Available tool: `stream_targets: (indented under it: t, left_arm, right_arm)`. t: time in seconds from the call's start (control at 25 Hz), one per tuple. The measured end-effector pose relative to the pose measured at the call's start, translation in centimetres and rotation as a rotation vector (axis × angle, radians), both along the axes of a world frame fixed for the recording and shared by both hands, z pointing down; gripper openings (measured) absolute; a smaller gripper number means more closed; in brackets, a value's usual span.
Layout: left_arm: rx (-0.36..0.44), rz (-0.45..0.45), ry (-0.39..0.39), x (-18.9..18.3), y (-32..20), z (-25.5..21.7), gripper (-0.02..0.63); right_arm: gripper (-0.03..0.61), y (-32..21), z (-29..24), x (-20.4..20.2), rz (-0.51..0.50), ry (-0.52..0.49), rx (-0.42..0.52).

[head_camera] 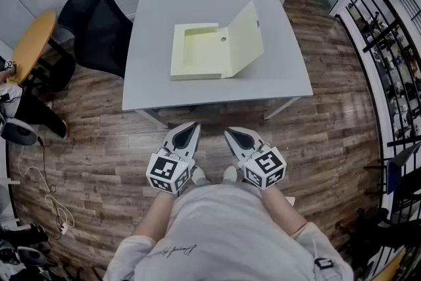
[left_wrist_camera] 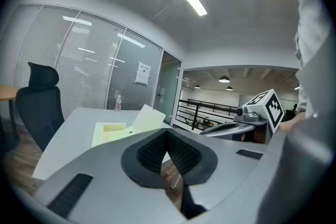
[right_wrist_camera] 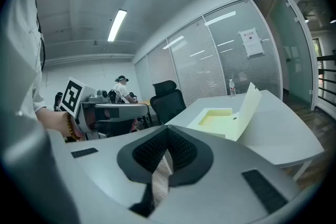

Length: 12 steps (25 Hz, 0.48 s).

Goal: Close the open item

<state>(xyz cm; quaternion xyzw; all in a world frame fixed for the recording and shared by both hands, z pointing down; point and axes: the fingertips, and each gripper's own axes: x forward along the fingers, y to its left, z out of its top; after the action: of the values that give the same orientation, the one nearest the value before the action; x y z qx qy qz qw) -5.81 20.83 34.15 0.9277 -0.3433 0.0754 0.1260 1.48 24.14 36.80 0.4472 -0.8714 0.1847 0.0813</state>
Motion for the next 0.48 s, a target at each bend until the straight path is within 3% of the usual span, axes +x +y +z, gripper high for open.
stream_targets:
  t: [0.48]
  left_arm:
    - [-0.009, 0.022, 0.006, -0.39, 0.11, 0.12, 0.008]
  right_arm:
    - [0.013, 0.13, 0.06, -0.46, 0.033, 0.010, -0.005]
